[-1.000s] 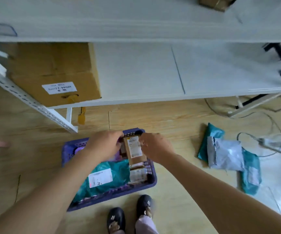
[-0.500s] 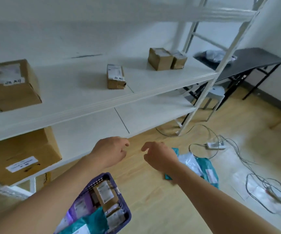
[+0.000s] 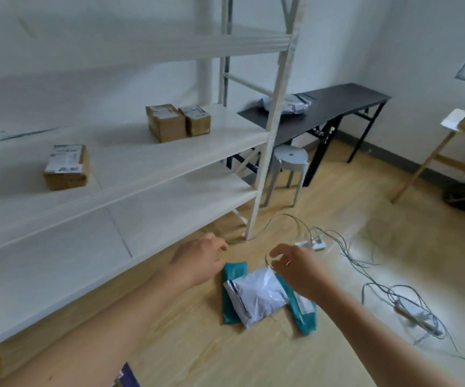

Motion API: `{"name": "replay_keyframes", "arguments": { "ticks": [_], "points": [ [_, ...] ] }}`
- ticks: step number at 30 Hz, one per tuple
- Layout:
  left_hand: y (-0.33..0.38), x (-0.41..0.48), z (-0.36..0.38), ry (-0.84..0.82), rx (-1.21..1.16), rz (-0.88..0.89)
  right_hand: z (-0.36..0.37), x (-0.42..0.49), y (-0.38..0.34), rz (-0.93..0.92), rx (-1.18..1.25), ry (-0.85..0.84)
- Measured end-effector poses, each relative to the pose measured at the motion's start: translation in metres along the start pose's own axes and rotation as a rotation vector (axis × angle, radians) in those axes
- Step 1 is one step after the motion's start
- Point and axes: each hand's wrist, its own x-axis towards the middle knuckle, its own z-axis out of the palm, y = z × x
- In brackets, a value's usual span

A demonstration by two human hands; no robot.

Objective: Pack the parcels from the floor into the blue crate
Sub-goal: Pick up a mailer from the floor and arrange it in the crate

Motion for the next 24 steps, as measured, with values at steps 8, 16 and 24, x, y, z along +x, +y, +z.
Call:
{"name": "replay_keyframes", "arguments": {
  "ticks": [8,16,24],
  "points": [
    [0.140,0.119,0.042,-0.026,-0.092,-0.008,-0.075,0.053,0.165,0.053,-0.039,0.033],
    [0.178,0.229,0.089,-0.146,-0.101,-0.037,-0.079,0.139,0.268,0.176,0.037,-0.041],
    [0.189,0.385,0.159,-0.301,-0.161,-0.085,-0.055,0.265,0.374,0.334,0.052,-0.169]
  ]
}}
